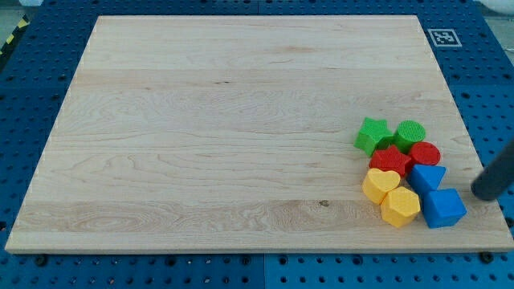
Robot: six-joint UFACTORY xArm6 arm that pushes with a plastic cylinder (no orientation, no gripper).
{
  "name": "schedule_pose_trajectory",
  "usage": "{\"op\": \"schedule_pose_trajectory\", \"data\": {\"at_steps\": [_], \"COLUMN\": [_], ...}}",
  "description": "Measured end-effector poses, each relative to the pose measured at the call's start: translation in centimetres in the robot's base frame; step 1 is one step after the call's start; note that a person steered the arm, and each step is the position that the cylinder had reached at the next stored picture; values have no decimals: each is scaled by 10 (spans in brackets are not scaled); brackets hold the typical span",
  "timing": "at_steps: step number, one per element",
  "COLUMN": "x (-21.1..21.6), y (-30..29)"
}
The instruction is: Slide blue cube along with yellow hexagon towards bottom center
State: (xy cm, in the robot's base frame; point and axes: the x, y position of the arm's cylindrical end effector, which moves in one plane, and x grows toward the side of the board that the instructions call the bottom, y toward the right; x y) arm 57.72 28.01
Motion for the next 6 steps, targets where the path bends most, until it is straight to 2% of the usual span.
{"op": "schedule_pose_trajectory", "data": {"at_steps": [2,6], "x": [16,16], "y": [0,-66]}}
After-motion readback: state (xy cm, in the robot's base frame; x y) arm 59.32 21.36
